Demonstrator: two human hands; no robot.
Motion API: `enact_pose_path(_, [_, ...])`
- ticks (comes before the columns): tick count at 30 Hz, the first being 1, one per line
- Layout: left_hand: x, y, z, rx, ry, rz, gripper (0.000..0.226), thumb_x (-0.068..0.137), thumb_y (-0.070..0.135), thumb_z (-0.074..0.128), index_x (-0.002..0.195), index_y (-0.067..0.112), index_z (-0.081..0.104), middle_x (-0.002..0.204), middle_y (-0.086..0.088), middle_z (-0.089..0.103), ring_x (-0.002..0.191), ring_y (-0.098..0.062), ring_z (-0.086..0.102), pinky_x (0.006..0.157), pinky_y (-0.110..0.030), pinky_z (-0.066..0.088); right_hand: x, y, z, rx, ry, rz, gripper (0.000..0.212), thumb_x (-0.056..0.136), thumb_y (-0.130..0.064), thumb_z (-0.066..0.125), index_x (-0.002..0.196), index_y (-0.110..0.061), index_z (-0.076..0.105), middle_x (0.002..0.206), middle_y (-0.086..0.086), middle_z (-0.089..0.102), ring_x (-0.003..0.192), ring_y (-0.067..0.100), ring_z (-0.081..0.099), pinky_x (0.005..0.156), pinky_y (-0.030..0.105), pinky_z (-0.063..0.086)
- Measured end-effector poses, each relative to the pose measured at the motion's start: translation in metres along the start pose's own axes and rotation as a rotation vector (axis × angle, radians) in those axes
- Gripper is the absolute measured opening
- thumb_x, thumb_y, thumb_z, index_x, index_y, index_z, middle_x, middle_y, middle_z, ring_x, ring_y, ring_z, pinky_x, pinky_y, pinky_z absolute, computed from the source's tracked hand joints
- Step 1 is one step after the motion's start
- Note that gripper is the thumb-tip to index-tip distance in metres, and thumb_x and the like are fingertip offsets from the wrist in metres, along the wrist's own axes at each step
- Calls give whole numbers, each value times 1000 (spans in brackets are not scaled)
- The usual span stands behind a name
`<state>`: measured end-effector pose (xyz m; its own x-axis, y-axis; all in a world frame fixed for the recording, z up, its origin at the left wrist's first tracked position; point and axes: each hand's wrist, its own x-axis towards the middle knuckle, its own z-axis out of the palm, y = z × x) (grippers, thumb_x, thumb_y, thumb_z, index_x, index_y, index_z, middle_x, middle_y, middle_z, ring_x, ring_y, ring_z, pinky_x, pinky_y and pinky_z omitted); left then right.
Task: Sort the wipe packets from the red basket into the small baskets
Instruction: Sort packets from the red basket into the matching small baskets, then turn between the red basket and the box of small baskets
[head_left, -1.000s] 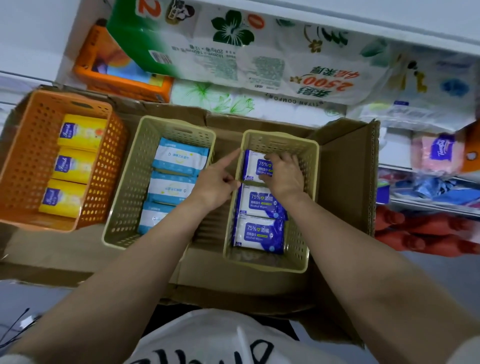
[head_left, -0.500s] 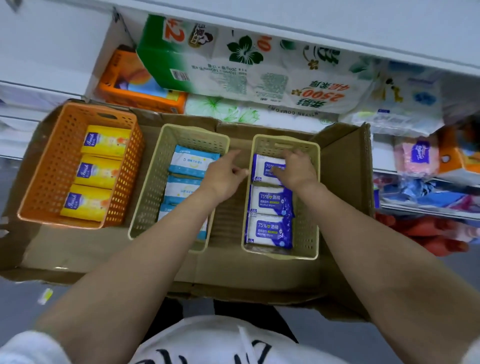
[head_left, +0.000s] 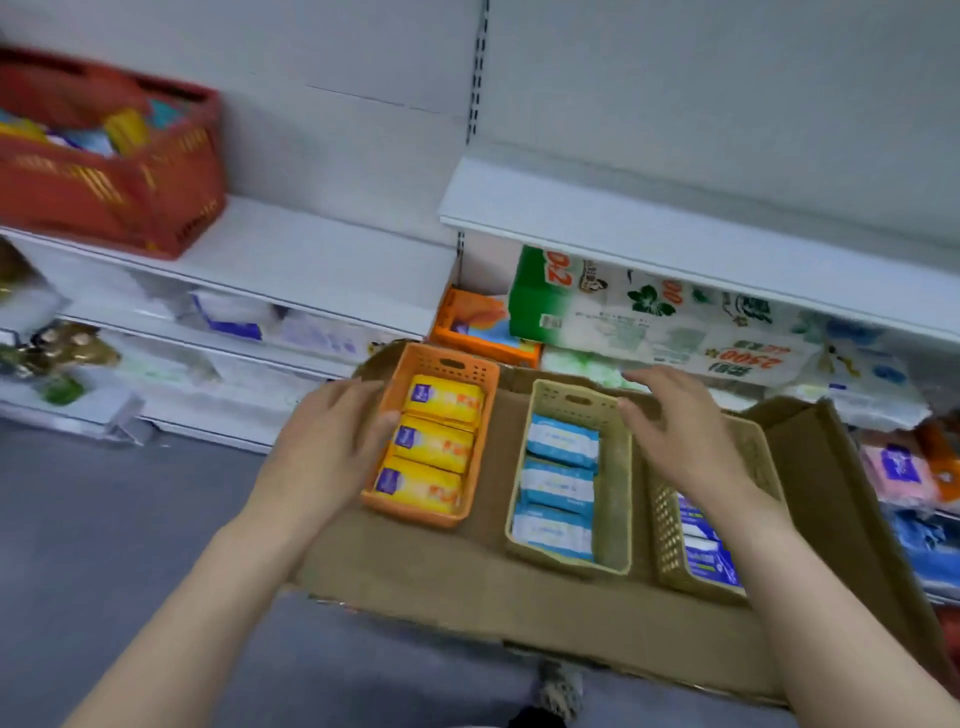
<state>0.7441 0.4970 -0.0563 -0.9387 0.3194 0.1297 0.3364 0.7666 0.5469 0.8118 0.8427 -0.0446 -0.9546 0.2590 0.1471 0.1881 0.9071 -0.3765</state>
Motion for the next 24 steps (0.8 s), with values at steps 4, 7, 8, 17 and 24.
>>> enact_pose_path(4, [-51, -80, -72, 114, 131, -54, 61, 90, 52, 39, 123, 7, 64, 128, -14, 60, 122, -34, 53, 99, -45, 44, -28, -110, 29, 65, 52, -94, 37, 94, -31, 61, 129, -19, 61, 139, 6, 55, 133, 26, 45, 109, 43, 35])
enact_pose_path(7, [-71, -133, -113, 193, 205, -79, 43, 91, 34, 64, 124, 6, 63, 129, -15, 59, 124, -35, 52, 100, -48, 45, -37, -185, 56, 134, 86, -195, 36, 92, -25, 65, 127, -16, 64, 136, 6, 57, 128, 27, 49, 108, 39, 36])
enact_pose_path(8, [-74, -148, -125, 207, 225, -90, 43, 88, 27, 70, 124, 6, 62, 129, -14, 59, 123, -34, 52, 100, -48, 45, -37, -207, 64, 156, 90, -232, 35, 92, -25, 66, 126, -15, 64, 135, 5, 58, 127, 25, 50, 107, 36, 37])
enact_pose_path(17, [-15, -290, -207, 276, 237, -89, 48, 86, 24, 71, 129, 8, 59, 132, -13, 57, 124, -33, 51, 102, -48, 43, 50, -362, 148, 161, 50, -388, 42, 91, -41, 53, 125, -19, 64, 133, 3, 57, 125, 22, 50, 106, 24, 33])
enact_pose_path(24, [114, -394, -299, 345, 195, -16, 44, 89, 30, 67, 128, 11, 60, 131, -13, 58, 121, -33, 53, 99, -47, 46, 172, -493, 208, 219, 68, -368, 38, 94, -33, 63, 131, -23, 60, 140, -1, 53, 130, 16, 43, 102, 23, 34])
